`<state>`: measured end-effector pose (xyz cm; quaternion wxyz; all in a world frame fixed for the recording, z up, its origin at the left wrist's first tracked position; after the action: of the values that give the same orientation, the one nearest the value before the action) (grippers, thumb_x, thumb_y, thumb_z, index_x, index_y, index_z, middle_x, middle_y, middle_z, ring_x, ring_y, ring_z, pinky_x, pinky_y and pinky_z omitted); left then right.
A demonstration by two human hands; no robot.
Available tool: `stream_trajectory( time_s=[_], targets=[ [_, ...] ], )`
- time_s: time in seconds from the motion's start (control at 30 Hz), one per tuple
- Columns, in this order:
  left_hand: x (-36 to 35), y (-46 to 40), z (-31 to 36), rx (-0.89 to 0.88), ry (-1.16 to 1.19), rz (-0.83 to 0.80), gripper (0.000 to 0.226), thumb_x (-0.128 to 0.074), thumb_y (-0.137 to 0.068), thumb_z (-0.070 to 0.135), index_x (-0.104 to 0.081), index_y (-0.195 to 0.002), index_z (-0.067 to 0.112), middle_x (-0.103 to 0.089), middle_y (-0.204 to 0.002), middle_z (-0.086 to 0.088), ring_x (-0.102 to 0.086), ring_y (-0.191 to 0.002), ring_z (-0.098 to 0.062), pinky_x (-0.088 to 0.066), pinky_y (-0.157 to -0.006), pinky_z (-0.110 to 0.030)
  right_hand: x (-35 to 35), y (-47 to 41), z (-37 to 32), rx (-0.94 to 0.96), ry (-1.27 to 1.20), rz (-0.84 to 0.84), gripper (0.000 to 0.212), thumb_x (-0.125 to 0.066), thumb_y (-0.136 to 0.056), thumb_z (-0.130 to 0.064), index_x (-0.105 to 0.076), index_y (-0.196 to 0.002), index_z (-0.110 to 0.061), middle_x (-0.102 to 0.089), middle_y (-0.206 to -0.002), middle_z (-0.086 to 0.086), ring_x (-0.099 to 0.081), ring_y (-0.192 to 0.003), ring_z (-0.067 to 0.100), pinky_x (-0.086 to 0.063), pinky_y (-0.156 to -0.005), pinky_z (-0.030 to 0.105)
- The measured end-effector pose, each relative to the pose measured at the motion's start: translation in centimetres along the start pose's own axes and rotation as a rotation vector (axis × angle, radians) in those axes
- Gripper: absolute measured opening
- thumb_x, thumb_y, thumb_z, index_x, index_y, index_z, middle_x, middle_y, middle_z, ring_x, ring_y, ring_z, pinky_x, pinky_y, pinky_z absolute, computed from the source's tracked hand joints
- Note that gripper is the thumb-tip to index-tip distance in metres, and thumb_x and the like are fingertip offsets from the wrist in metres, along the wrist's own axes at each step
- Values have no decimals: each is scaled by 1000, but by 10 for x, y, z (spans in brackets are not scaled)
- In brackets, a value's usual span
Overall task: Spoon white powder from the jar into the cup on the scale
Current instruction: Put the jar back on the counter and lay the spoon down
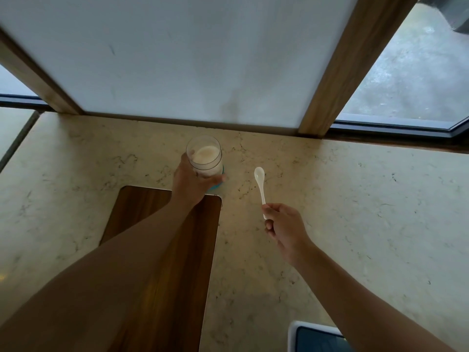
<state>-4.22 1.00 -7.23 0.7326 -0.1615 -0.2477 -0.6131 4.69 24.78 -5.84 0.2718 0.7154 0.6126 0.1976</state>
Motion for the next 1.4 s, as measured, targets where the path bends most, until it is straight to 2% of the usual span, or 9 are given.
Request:
stream_trajectory(
  time_s=[0.1, 0.2, 0.4, 0.6, 0.77, 0.93, 1.17, 1.4],
  targets=[
    [2, 6, -2, -29, -27, -36, 106, -92, -63, 41, -32, -147, 16, -49, -143, -5, -48, -132, -25, -45, -110, -52, 1, 4, -2, 6, 1, -6, 8, -60, -94, -8, -68, -95, -6, -54, -65, 1, -46, -53, 10, -40, -49, 23],
    [4, 17, -6, 10, -83, -58, 106, -89, -68, 44, -27, -150, 19, -42, -150, -4, -42, -138, -25, -39, -115, -54, 3, 10, -4, 8, 8, 0, 7, -61, -93, -8, -68, -95, -6, -55, -65, 1, -46, -51, 10, -41, -48, 23],
    [17, 58, -5, 139, -206, -62, 119, -79, -64, 67, -17, -155, 22, -26, -163, -6, -30, -148, -30, -31, -117, -51, 14, 40, -9, 44, 30, 6, 6, -63, -91, -7, -68, -94, -4, -54, -65, 1, -45, -52, 11, -40, -48, 24],
    [19, 123, 18, 140, -246, -117, 128, -66, -52, 84, -19, -155, 24, -28, -164, -5, -32, -148, -29, -36, -116, -49, 44, 98, -11, 110, 9, 24, 7, -63, -90, -6, -68, -94, -1, -50, -68, 5, -43, -56, 15, -37, -54, 29],
    [9, 176, 31, 128, -176, -199, 117, -70, -59, 80, -27, -152, 25, -42, -155, -4, -46, -137, -24, -46, -109, -46, 80, 131, 3, 135, 17, 71, 9, -64, -91, -11, -71, -95, -6, -57, -74, 6, -46, -65, 18, -43, -66, 34],
    [-10, 238, 40, 40, -109, -304, 104, -70, -70, 73, -30, -151, 23, -42, -153, -2, -42, -139, -21, -39, -111, -37, 129, 163, 33, 147, -3, 135, 8, -68, -91, -17, -72, -96, -13, -62, -75, 4, -50, -65, 17, -46, -65, 32],
    [-37, 315, 30, -34, -282, -429, 110, -62, -63, 86, -29, -150, 27, -41, -153, 0, -44, -137, -18, -39, -107, -32, 206, 205, 91, 108, 38, 224, 12, -67, -92, -22, -72, -100, -16, -67, -85, 5, -52, -70, 18, -47, -65, 31],
    [-53, 369, 10, -51, -369, -446, 99, -79, -70, 62, -34, -149, 24, -43, -153, -2, -46, -135, -21, -39, -108, -35, 258, 235, 159, 21, 114, 299, 12, -71, -88, -21, -74, -99, -16, -69, -79, 2, -50, -61, 15, -44, -55, 27]
  ],
)
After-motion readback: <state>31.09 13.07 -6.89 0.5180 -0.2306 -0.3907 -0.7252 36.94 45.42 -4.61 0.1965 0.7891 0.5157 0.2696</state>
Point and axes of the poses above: each hand's wrist, its own y-axis away from the middle knuckle, its own x-axis out of the back of the hand, z = x × y, the point moved 3 cm from there along -y, towards the middle knuckle
